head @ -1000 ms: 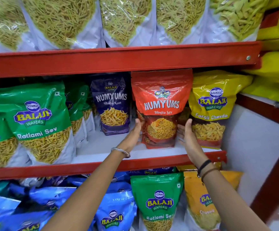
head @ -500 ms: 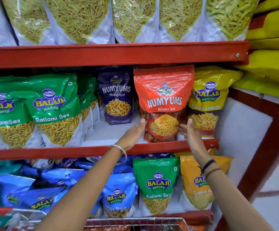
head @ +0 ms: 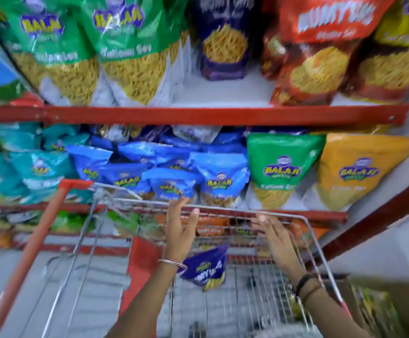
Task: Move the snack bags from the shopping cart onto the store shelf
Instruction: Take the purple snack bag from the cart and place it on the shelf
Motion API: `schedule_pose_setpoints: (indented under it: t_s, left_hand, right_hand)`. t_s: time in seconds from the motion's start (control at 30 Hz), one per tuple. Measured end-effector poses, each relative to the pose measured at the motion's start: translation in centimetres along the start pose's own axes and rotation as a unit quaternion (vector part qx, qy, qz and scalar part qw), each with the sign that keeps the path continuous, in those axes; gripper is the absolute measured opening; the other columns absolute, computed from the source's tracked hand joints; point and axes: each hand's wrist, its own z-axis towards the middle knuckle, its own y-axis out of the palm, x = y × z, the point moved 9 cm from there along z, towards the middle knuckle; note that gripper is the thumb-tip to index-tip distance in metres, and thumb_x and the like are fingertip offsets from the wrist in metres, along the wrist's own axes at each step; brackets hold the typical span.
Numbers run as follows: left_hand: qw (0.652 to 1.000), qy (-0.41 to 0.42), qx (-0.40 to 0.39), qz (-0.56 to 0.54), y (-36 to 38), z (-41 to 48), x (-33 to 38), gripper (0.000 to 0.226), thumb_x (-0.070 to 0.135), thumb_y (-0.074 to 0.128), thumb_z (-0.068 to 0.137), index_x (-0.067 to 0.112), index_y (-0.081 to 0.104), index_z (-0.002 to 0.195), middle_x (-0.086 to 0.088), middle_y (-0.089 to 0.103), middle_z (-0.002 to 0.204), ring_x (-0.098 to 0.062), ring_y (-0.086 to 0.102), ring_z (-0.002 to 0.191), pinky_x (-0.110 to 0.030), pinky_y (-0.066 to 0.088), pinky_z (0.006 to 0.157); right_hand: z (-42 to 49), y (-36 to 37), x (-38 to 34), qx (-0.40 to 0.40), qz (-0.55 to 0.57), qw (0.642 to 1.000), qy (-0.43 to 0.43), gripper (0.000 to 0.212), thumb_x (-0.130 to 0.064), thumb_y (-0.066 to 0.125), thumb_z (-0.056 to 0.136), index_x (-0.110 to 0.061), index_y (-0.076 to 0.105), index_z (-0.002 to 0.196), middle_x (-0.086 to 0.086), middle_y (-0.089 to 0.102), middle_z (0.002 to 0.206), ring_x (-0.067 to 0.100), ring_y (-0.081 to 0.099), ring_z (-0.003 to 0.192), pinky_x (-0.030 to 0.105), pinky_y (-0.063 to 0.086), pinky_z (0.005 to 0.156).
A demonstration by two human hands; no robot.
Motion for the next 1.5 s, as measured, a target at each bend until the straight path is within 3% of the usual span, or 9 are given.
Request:
schedule_pose_setpoints:
  t_s: [0.23,0.33,0.47,0.6,0.77,0.97,1.07,1.37,1.5]
  left_hand:
    - [0.972,-0.218,-0.065,-0.05,-2.2,-5.7,-14.2,0.072,0.008,0.062,0.081,0.016,0.023,0.141,0.004,0.031,0.14,-0.01,0.029,0.13,-0.03,0.026,0.107]
    - [0.937,-0.319,-0.142,-0.025,-1.1,-7.1,-20.2,0.073,-0.01,0.058,0.076,0.006,0.025,0.139,-0.001,0.043,0.124,-0.015,0.044,0.114,-0.025,0.042,0.09]
    - [0.898,-0.375,-0.23,-0.022,2.0,-9.1,-26.3,0.053,-0.011,0.059,0.073,-0.004,0.044,0.123,-0.011,0.059,0.11,0.006,0.06,0.083,-0.007,0.046,0.066]
    - [0.892,-0.393,-0.222,-0.032,4.3,-9.9,-29.4,0.042,0.008,0.062,0.069,0.009,0.058,0.11,-0.011,0.061,0.107,-0.01,0.058,0.087,-0.013,0.048,0.062]
    - [0.925,-0.359,-0.122,-0.041,4.3,-8.8,-29.6,0.04,0.014,0.056,0.067,0.0,0.06,0.104,-0.012,0.063,0.094,0.005,0.061,0.066,-0.007,0.045,0.055]
    - [0.929,-0.361,-0.071,-0.032,3.5,-8.1,-27.8,0.024,0.004,0.056,0.085,-0.018,0.062,0.093,-0.046,0.06,0.084,-0.041,0.056,0.064,-0.012,0.042,0.057]
    - [0.922,-0.377,-0.044,-0.076,3.2,-8.0,-25.6,0.023,0.008,0.053,0.088,-0.009,0.063,0.077,-0.008,0.06,0.043,-0.001,0.047,0.049,-0.039,0.048,0.072]
    - [0.917,-0.335,0.001,-0.218,2.2,-5.2,-12.6,0.016,0.029,0.06,0.083,0.015,0.066,0.079,-0.001,0.058,0.074,-0.012,0.058,0.081,-0.038,0.054,0.081]
    - [0.914,-0.297,-0.012,-0.276,1.9,-3.3,-5.5,0.015,0.035,0.069,0.073,0.024,0.059,0.071,0.005,0.065,0.068,-0.022,0.056,0.081,-0.037,0.05,0.068]
  right_hand:
    - [-2.7,6.4,12.9,-0.093,-0.015,0.969,0.23,0.052,-0.035,0.046,0.09,-0.016,0.038,0.138,0.006,0.043,0.143,0.023,0.045,0.127,0.04,0.037,0.106]
    - [-2.4,8.0,16.4,-0.086,0.062,0.946,0.307,0.054,-0.001,0.04,0.093,-0.011,0.025,0.144,0.013,0.048,0.132,0.022,0.06,0.096,0.036,0.049,0.083]
    - [-1.0,10.1,19.6,-0.149,-0.017,0.94,0.305,0.091,-0.041,0.077,0.065,-0.018,0.034,0.141,0.0,0.037,0.143,0.029,0.041,0.126,0.052,0.038,0.106]
    - [1.0,10.6,21.3,-0.134,-0.048,0.953,0.268,0.02,-0.01,0.055,0.087,-0.024,0.059,0.1,-0.008,0.059,0.103,0.022,0.054,0.106,0.024,0.051,0.08]
    - [1.7,10.2,23.0,-0.087,0.014,0.957,0.276,0.016,0.003,0.051,0.085,-0.011,0.058,0.088,0.003,0.061,0.094,0.015,0.06,0.089,0.02,0.054,0.076]
    - [1.2,10.2,22.5,-0.047,0.065,0.952,0.295,0.019,0.003,0.057,0.081,-0.015,0.057,0.076,-0.005,0.066,0.08,0.011,0.062,0.079,0.025,0.054,0.073]
    - [0.3,9.3,21.3,-0.013,0.119,0.943,0.312,0.022,0.007,0.051,0.083,-0.013,0.05,0.074,-0.005,0.068,0.074,0.017,0.06,0.08,0.03,0.056,0.068]
    - [-0.6,5.4,9.5,0.037,0.153,0.963,0.217,0.017,-0.023,0.051,0.09,-0.024,0.051,0.074,0.0,0.061,0.074,-0.005,0.06,0.054,0.011,0.049,0.051]
    - [0.6,3.3,2.6,0.02,0.233,0.963,0.137,0.016,-0.028,0.067,0.077,-0.023,0.053,0.078,0.001,0.066,0.078,0.012,0.062,0.065,0.032,0.054,0.053]
